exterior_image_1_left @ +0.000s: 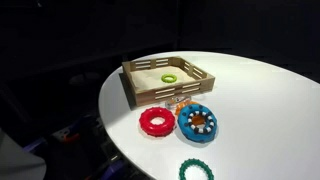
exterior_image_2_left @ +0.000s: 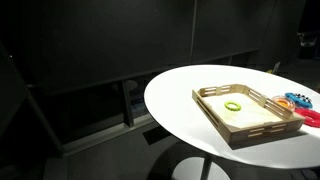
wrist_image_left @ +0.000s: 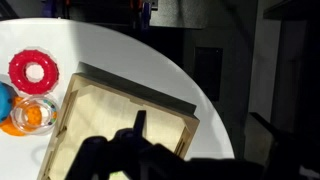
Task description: Pick up a red ring and put it into the wooden tray
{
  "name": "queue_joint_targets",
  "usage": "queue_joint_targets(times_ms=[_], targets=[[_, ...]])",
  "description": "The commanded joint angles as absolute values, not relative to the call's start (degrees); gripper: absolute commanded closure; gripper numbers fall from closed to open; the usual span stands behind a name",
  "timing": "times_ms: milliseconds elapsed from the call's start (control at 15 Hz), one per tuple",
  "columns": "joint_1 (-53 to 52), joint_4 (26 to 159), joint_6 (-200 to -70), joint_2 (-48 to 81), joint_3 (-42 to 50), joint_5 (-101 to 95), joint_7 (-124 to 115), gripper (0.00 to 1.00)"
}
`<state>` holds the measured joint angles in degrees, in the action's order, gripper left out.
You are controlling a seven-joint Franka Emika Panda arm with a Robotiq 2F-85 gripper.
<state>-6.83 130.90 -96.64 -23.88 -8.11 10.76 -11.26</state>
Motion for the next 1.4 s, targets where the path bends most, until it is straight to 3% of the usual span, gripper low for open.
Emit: queue_joint_targets(times_ms=[0,800,1333], targets=[[-6.55,130.78,-96.52,-23.88,-8.32,10.83,-11.18,0.00],[-2.17,127.84,-96.37,-21.25,-6.57,3.12,-11.69,0.00],[2.61,134.75,-102.05,-27.01,-3.94,-6.15,-16.03,0.00]])
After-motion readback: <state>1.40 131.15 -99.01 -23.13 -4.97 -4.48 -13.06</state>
